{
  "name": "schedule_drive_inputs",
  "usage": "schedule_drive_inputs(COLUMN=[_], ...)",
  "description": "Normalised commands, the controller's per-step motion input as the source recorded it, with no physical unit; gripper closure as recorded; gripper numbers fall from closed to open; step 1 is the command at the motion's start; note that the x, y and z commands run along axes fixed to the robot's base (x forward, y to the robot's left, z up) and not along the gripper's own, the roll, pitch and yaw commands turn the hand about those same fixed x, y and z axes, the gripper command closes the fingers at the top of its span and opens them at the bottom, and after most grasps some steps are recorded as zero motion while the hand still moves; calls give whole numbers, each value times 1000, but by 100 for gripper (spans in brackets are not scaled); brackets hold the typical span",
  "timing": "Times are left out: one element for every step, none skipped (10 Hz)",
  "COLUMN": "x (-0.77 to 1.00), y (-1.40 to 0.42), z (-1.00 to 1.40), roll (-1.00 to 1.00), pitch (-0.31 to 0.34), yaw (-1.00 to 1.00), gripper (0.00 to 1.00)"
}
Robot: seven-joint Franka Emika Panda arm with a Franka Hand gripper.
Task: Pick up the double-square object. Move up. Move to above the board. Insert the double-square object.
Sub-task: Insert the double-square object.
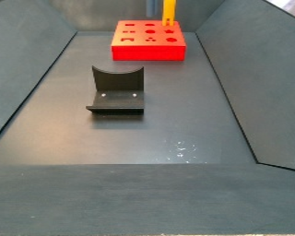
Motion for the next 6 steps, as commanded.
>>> schedule_drive_inputs(x=[629,634,649,629,511,317], y=[-411,-397,-386,-377,-343,-303], z=[-314,-306,-277,-277,-277,-254], roll=[0,21,34,41,40,31], pitch=[0,0,0,0,0,-6], yaw=[-354,-349,-346,-374,-494,-683], gripper=[100,100,100,100,100,100])
